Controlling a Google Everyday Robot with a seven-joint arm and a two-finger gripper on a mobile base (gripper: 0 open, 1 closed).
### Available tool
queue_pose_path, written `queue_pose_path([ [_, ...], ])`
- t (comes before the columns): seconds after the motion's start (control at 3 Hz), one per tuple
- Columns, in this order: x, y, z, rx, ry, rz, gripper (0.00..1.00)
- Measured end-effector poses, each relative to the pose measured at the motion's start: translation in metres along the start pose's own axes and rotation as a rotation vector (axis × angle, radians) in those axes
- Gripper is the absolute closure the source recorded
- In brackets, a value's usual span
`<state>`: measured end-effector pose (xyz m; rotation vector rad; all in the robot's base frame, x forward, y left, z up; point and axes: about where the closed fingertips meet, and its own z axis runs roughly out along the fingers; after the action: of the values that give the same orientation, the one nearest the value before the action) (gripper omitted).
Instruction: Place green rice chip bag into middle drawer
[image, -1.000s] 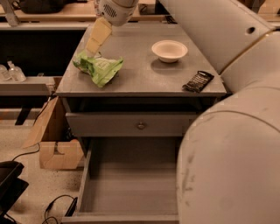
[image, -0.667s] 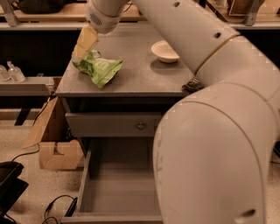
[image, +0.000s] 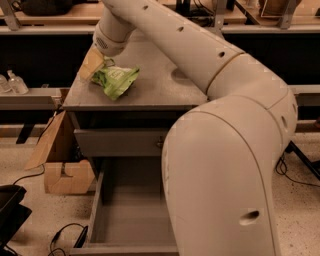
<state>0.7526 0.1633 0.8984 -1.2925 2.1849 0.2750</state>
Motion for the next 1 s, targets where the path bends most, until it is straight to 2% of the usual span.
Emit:
queue_pose_path([
  [0.33, 0.008, -0.003, 0.033, 0.023, -0.001, 0.007, 0.00],
  [0.67, 0.016, -0.004, 0.058, 0.033, 0.000, 0.009, 0.18],
  [1.0, 0.019, -0.003, 0.071, 0.028, -0.003, 0.005, 0.42],
])
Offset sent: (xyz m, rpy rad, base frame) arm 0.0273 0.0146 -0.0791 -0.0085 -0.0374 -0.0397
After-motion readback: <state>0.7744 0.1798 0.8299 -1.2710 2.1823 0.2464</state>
